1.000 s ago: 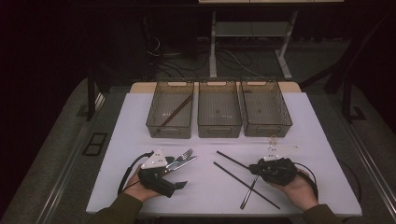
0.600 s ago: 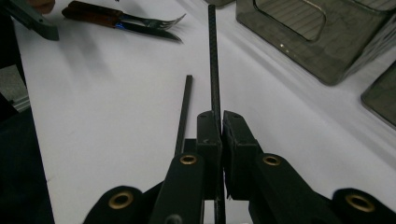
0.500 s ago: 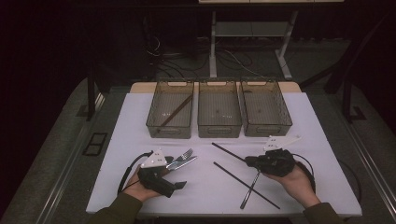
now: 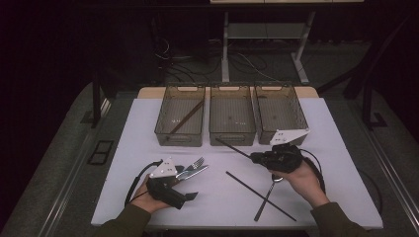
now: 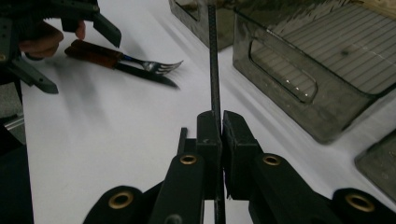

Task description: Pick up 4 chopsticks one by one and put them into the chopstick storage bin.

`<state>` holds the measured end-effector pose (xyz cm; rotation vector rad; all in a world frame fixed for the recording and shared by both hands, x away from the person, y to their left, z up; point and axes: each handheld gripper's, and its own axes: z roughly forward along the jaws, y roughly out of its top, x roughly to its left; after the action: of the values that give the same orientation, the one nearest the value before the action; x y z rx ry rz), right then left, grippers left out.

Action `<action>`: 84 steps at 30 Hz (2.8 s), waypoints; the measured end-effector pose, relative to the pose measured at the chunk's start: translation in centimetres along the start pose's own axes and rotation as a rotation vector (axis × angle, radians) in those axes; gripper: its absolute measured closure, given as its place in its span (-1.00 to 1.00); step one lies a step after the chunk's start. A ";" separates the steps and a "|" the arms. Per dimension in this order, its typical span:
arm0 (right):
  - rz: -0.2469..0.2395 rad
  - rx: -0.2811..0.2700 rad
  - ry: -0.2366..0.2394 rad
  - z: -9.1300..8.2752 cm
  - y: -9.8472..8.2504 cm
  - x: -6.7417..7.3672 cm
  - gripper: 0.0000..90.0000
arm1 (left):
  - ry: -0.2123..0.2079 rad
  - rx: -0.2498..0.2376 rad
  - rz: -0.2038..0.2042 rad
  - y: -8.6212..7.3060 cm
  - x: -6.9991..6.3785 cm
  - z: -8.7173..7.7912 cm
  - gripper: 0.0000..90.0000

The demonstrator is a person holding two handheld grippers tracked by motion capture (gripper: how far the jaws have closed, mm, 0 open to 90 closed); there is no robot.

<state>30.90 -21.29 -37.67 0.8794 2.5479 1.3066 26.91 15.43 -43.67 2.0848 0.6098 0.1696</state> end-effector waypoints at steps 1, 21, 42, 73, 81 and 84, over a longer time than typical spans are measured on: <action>0.002 0.000 0.001 0.1 0.2 -0.1 0.91 | 0.000 0.000 -0.002 0.0 0.0 0.0 -1.00; -0.037 0.021 -0.023 3.0 6.3 -1.1 0.91 | -0.002 0.006 -0.001 0.0 -0.1 0.0 -1.00; 0.015 0.058 -0.057 7.5 12.2 -2.6 0.91 | -0.005 -0.001 -0.004 0.1 -0.2 0.0 -1.00; 0.080 0.149 -0.135 18.5 18.5 -3.6 0.91 | -0.015 0.004 0.027 0.1 -0.5 0.4 -1.00; 0.093 0.156 -0.153 20.7 19.9 -3.7 0.91 | -0.027 0.003 0.030 0.1 -0.5 0.5 -1.00; 0.103 0.163 -0.160 21.5 20.1 -3.7 0.91 | -0.028 0.001 0.028 0.1 -0.6 0.5 -1.00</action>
<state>50.76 0.64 -35.56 1.1122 2.5401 1.0175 26.63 14.76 -43.78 2.0935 0.5648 0.1562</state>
